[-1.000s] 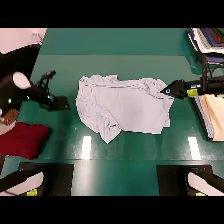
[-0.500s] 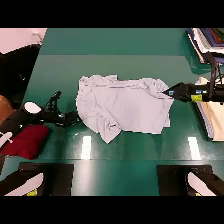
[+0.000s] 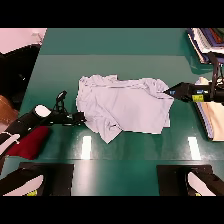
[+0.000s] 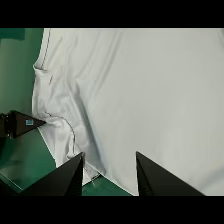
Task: Fold the shirts.
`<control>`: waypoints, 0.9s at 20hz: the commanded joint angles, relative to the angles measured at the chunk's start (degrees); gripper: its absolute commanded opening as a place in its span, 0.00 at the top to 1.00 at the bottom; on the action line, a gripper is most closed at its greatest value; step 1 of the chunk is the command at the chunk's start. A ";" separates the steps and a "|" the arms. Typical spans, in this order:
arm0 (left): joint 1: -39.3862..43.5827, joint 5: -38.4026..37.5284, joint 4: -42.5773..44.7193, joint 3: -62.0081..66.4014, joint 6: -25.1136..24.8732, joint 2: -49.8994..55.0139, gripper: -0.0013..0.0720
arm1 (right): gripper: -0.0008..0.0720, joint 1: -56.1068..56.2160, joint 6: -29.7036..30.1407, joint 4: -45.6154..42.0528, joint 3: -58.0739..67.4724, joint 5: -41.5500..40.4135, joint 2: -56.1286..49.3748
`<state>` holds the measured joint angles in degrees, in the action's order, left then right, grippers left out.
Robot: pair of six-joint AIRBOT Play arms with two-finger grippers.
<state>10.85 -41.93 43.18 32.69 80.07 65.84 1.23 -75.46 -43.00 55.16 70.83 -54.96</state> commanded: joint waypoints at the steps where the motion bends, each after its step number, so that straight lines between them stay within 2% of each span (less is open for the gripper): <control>1: 0.28 -2.10 1.20 3.43 0.46 0.07 0.95 | 0.47 -3.23 -1.68 -4.52 -0.04 4.87 0.07; 3: 0.28 -4.92 3.10 7.13 0.44 -0.26 0.95 | 0.47 -7.04 -2.73 -9.62 -0.39 9.01 0.07; 5: 0.28 -6.54 4.22 10.01 0.39 -1.14 0.95 | 0.47 -12.28 -3.23 -12.74 -3.82 9.75 0.07; 10: 0.28 -7.61 4.44 12.07 -1.01 -1.75 0.95 | 0.46 -25.44 -3.02 -11.65 -20.85 6.58 -1.79; 14: 0.28 -7.45 4.42 12.07 -0.98 -1.75 0.95 | 0.46 -24.87 1.18 -4.00 -27.87 1.64 -7.13; 18: 0.28 -7.72 4.42 12.07 -1.01 -1.75 0.95 | 0.46 -18.67 1.60 -0.04 -27.23 -4.42 -11.65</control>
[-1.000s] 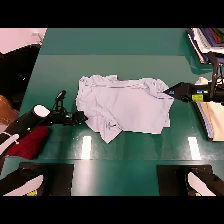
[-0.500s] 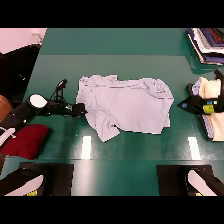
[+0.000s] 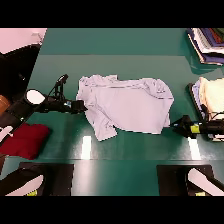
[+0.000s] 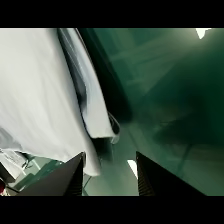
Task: Fold the shirts.
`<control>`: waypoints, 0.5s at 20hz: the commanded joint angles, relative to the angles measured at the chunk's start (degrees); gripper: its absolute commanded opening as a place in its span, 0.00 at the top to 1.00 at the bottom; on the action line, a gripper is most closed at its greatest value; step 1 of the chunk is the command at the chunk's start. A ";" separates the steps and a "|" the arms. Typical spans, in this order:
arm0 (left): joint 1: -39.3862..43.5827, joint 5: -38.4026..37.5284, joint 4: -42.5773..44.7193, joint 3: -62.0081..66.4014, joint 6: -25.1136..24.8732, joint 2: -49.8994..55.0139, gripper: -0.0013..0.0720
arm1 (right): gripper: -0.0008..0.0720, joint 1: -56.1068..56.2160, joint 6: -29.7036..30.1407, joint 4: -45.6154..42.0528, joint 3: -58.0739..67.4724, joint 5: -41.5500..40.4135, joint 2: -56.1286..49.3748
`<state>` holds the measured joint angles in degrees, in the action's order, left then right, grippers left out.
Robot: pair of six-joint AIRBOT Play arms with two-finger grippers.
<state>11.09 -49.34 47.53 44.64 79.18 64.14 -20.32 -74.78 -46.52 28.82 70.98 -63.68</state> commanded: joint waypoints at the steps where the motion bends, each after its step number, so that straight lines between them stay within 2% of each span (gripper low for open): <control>1: 0.04 -0.33 0.07 0.11 -0.09 -0.04 0.95 | 0.46 4.24 0.87 3.39 -0.11 -5.33 -3.56; 4: 0.04 -0.63 0.09 0.11 -0.11 -0.04 0.95 | 0.49 6.08 0.68 3.21 2.05 -5.90 -4.46; 6: 0.04 -0.85 0.09 0.11 -0.13 -0.04 0.95 | 0.57 6.12 0.66 2.89 2.25 -6.29 -3.91; 10: 0.04 -0.85 0.09 0.11 -0.13 -0.04 0.95 | 0.58 6.12 0.66 2.34 2.25 -7.19 -1.14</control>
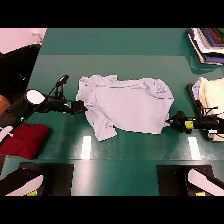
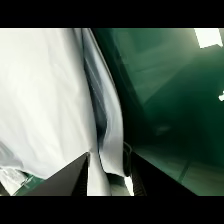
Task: Fold the shirts.
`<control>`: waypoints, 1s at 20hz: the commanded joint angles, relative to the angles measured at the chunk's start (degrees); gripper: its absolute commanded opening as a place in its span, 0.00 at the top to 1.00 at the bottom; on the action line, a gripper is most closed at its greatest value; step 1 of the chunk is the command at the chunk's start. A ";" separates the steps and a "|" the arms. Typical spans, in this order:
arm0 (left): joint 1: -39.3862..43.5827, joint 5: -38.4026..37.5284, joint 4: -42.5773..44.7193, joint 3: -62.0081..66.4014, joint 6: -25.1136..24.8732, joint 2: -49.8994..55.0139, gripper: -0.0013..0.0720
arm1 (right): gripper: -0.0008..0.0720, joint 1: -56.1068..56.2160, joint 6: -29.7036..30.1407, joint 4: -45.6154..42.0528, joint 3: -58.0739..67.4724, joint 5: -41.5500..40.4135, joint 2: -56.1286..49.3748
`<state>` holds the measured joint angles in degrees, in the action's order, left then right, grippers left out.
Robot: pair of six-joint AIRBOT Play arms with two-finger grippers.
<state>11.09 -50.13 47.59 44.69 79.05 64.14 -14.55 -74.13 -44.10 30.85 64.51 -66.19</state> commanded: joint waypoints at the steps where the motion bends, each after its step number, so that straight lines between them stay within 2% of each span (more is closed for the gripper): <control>1: 0.04 -0.07 0.02 0.07 0.00 -0.04 0.95 | 0.75 0.35 0.00 -0.79 0.22 -0.92 2.08; 2: 0.04 -0.04 0.02 0.07 0.00 -0.04 0.95 | 0.81 0.35 0.00 -1.16 0.20 -0.90 2.43; 4: 0.04 -0.13 0.02 0.07 0.00 -0.04 0.95 | 0.81 0.61 0.00 -0.81 0.15 0.33 2.36; 6: 0.04 -0.35 0.02 0.07 0.00 -0.04 0.95 | 0.68 1.36 0.00 -1.75 0.15 0.61 2.36; 10: 0.04 -1.27 0.07 0.07 -0.07 -0.04 0.95 | 0.68 1.33 -1.51 -5.05 0.11 0.63 2.36; 20: 0.04 -1.53 0.24 0.07 -0.07 -0.04 0.95 | 0.68 1.38 -1.51 -5.11 0.11 1.22 2.36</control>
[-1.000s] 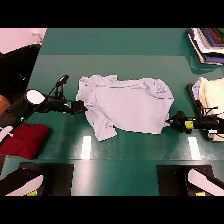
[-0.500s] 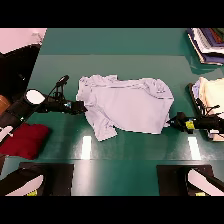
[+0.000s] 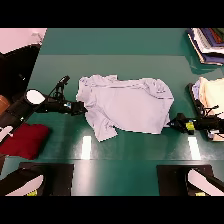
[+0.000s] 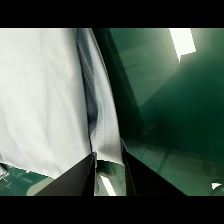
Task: Fold the shirts.
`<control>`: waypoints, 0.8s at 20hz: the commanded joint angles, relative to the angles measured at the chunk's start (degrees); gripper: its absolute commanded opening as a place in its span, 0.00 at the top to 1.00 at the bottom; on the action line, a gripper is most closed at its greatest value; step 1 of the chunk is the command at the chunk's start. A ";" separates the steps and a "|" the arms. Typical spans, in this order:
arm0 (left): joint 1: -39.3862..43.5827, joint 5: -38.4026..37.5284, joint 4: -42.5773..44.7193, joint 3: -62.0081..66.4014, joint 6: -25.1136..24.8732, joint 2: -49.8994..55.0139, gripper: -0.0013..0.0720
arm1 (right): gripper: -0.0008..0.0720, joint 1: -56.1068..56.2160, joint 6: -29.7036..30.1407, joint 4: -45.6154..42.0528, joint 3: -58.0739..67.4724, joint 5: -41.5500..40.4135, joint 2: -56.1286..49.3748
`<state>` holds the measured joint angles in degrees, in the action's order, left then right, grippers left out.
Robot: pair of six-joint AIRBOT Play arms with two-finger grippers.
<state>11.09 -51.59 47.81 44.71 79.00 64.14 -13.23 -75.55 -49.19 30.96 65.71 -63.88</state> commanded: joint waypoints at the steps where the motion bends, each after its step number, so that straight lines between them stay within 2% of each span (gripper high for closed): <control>1: 0.04 -0.09 0.02 0.04 0.00 -0.04 0.95 | 0.68 0.07 -0.09 -0.02 0.00 0.00 0.04; 5: 0.04 -0.22 0.00 0.04 0.00 -0.04 0.95 | 0.69 0.07 -0.07 -0.04 0.00 0.22 0.02; 6: 0.04 -0.37 0.02 0.04 0.00 -0.04 0.95 | 0.80 0.07 0.02 -0.07 0.00 0.24 0.04; 7: 0.04 -0.44 0.02 0.04 0.02 -0.04 0.95 | 0.95 0.07 0.79 -0.04 0.00 0.24 0.04; 8: 0.04 -0.57 0.00 0.04 0.02 -0.11 0.95 | 0.97 0.07 1.73 -0.02 0.02 0.26 0.07; 12: 0.04 -3.41 5.20 3.54 1.81 -4.63 0.96 | 0.97 -0.59 1.77 -0.46 4.02 3.89 4.04; 16: 0.04 -8.55 16.96 18.23 6.16 -14.01 0.95 | 0.97 -4.70 1.75 -0.44 20.24 10.25 14.75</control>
<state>11.11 -56.75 56.73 54.70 82.19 55.44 -15.70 -73.95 -49.63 42.22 71.64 -54.96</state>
